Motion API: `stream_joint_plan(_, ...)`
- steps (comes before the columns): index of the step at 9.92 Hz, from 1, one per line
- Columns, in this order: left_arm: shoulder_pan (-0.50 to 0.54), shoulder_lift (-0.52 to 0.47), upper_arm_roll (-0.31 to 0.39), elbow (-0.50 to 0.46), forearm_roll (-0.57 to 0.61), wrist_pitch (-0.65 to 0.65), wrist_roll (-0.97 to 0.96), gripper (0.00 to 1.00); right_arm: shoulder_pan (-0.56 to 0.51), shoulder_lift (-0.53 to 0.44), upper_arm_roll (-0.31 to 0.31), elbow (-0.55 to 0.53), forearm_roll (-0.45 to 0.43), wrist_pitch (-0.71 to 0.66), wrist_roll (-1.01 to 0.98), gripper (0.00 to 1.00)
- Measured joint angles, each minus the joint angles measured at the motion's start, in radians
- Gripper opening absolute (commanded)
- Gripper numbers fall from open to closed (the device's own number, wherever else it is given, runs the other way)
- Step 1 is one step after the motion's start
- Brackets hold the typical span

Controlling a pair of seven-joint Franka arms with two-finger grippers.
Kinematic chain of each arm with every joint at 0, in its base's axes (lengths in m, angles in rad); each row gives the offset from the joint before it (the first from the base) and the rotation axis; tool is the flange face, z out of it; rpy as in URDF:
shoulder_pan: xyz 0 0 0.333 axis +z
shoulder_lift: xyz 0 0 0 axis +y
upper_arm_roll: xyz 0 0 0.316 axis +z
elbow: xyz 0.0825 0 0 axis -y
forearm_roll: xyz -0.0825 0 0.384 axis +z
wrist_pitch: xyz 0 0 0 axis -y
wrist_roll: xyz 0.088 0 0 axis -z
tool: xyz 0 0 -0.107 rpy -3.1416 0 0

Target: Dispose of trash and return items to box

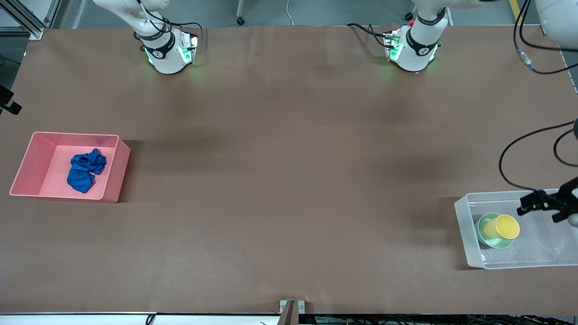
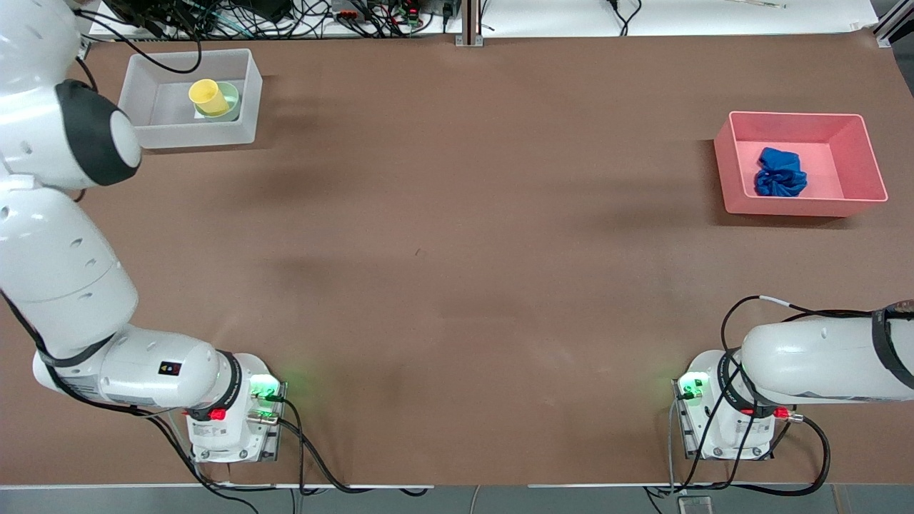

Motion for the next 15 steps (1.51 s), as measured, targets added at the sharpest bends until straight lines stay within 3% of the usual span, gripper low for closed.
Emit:
stream_joint_plan(2,0.013,-0.138,-0.112,-0.061,0.133,-0.062,-0.140,1.00,0.000,0.000,0.000,0.000,0.000,0.000,0.000,1.00)
stream_joint_plan(4,0.053,-0.317,-0.260,-0.191,0.233,-0.093,-0.280,1.00,0.000,0.000,0.000,0.000,0.000,-0.001,0.000,1.00)
stream_joint_plan(7,0.093,-0.532,-0.393,-0.297,0.253,-0.256,-0.390,1.00,0.000,0.000,0.000,0.000,0.000,-0.003,0.000,1.00)
stream_joint_plan(9,0.098,-0.553,-0.419,-0.264,0.277,-0.296,-0.398,1.00,0.000,0.000,-0.001,0.000,0.000,-0.004,0.000,1.00)
stream_joint_plan(13,0.098,-0.421,-0.427,0.006,0.297,-0.457,-0.412,1.00,0.000,0.000,-0.001,0.000,0.000,-0.004,0.000,1.00)
stream_joint_plan(15,0.098,-0.405,-0.436,0.021,0.297,-0.493,-0.484,1.00,0.000,0.000,-0.001,0.000,0.000,-0.004,0.000,1.00)
